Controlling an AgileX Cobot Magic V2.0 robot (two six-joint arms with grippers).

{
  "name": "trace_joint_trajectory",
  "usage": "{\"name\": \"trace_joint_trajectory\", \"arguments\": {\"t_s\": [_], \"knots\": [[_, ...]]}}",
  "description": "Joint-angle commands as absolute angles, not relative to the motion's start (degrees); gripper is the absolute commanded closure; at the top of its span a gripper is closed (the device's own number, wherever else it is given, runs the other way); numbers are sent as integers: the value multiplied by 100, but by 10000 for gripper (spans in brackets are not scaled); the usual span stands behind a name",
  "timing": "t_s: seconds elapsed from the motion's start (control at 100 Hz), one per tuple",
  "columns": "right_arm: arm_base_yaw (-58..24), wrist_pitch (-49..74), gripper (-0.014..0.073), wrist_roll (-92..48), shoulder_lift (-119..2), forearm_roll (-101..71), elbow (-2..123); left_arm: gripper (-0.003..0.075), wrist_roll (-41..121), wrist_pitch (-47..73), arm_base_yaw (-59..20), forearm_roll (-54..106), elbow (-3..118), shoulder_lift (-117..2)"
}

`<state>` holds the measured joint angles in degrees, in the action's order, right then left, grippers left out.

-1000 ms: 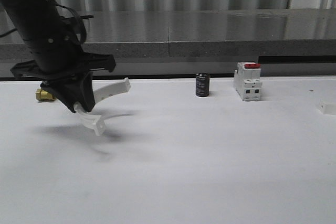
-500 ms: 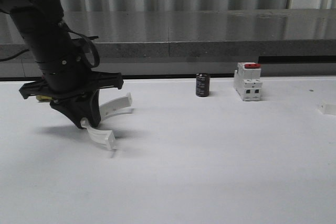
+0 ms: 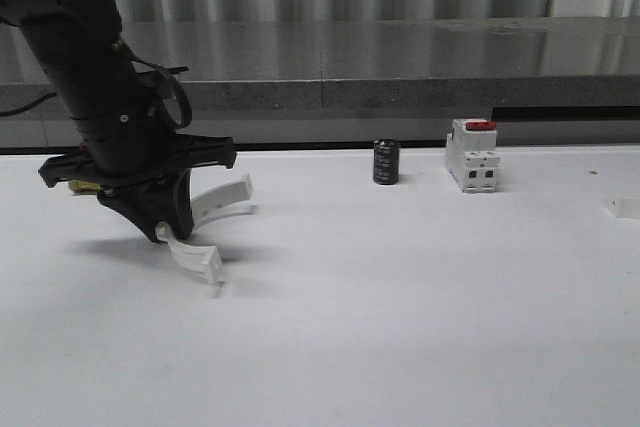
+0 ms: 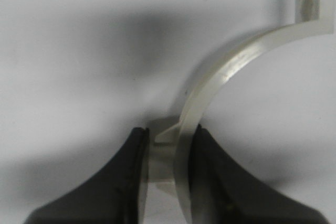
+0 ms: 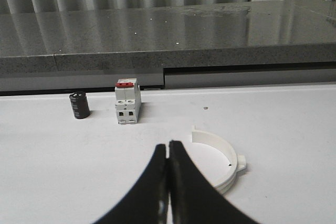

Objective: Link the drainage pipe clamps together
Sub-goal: 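Carry the half-ring with the left gripper toward the table center and lower it, then open the left gripper and raise it away from the half-ring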

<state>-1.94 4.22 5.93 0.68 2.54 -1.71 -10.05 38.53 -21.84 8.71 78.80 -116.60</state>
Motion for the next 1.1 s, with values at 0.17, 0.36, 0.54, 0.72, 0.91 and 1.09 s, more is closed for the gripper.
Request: {"name": "trace_joint_trajectory", "arguments": {"t_s": [0.17,0.36,0.54,0.72,0.91,1.09], "knots": [[-176,-61,661,562,168,252,-53,628,-1063,3751,-2237,928,7997,-11467],[-176,-61,661,562,168,252,-53,360,-1063,3825,-2237,928,7997,-11467],[-176,-61,661,562,168,252,-53,228,-1063,3790,-2237,928,7997,-11467],[-176,-61,661,562,168,252,-53,228,-1063,3734,-2237,797,7997,-11305],[-176,-61,661,562,168,252,-53,228,-1063,3695,-2210,218,7997,-10636],[-176,-61,661,562,168,252,-53,228,-1063,3728,-1768,-180,7914,-9765]]}}
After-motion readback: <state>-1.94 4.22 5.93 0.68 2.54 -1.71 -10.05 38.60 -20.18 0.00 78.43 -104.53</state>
